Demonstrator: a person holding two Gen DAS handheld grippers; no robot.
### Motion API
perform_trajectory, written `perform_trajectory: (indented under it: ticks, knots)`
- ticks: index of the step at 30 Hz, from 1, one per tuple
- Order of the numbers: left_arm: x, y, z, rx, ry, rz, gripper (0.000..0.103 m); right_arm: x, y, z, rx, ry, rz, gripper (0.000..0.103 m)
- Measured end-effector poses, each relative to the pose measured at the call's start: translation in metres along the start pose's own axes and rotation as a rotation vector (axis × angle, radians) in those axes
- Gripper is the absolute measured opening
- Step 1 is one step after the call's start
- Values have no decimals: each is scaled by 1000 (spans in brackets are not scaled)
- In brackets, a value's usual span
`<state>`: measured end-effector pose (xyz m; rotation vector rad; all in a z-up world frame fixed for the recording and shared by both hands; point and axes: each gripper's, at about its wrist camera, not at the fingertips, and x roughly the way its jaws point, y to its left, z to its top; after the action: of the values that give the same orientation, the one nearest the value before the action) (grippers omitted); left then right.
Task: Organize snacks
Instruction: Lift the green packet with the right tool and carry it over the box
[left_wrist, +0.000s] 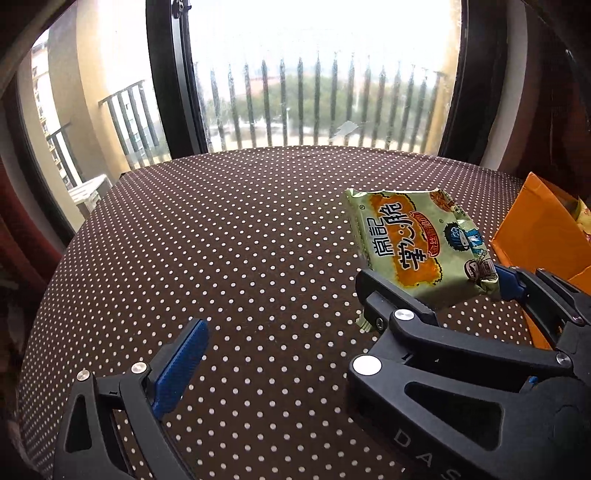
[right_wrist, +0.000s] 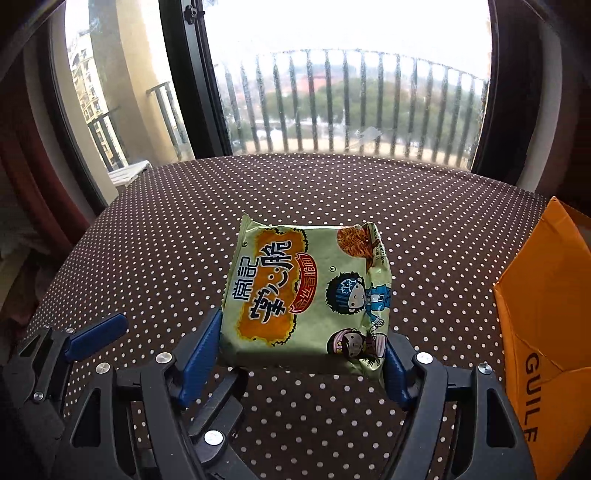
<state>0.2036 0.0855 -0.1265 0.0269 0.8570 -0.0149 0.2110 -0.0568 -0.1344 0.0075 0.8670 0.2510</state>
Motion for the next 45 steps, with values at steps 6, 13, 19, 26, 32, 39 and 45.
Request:
perform_trajectory:
  ticks: [6, 13, 19, 26, 32, 39, 45]
  knots:
    - [-35, -12, -3, 1, -62, -5, 98, -40, -4, -8, -17, -63, -3, 77]
    - [-77, -26, -4, 10, -133, -7, 98, -84, -12, -17, -23, -137, -12, 77]
    - [-107, -43, -3, 23, -181, -9, 98, -113, -17, -22, -13, -192, -17, 77]
    - [-130, -61, -3, 52, -229, -31, 98, -135, -30, -26, 3, -241, -39, 77]
    - [-140, -75, 0, 81, -269, -56, 98, -164, -48, -30, 21, -286, -69, 77]
    - [-149, -95, 1, 119, -303, -91, 98, -188, -72, -34, 51, -327, -107, 77]
    - [-153, -114, 4, 153, -323, -122, 98, -204, -95, -36, 77, -352, -141, 77]
